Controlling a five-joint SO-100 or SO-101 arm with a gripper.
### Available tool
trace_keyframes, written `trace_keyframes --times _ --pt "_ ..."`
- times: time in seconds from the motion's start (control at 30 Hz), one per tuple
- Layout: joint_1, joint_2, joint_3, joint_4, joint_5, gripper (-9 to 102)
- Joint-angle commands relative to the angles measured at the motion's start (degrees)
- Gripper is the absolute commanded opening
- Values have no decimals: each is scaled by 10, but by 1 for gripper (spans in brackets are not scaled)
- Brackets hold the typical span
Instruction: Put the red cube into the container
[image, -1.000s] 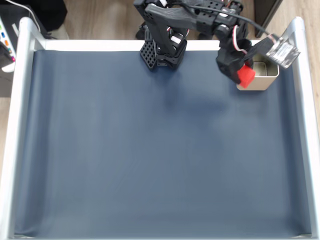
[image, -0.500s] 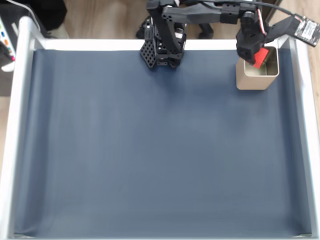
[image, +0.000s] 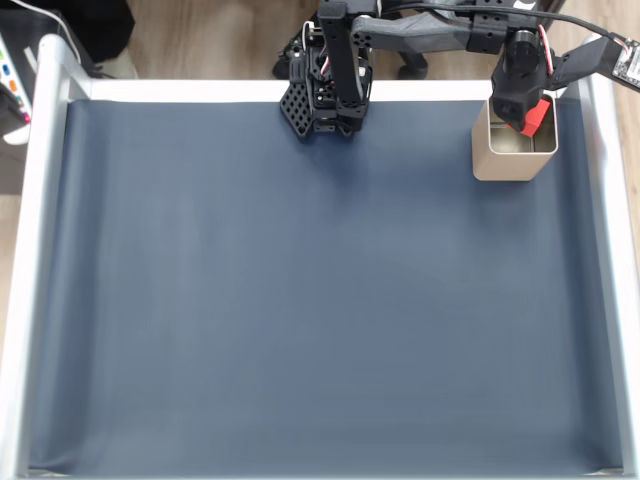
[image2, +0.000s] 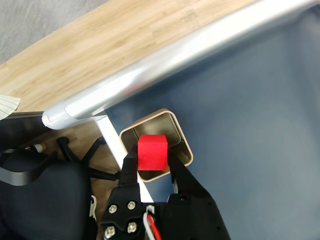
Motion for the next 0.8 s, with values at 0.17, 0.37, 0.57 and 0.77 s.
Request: trace_keyframes --times 0.17,0.37,0.57,0.77 --pt "5 -6 -28 -18 -1 0" --pt "6 -3 -27 -20 14 1" --pt "8 1 -29 -20 13 4" --pt "10 0 -29 -16 11 11"
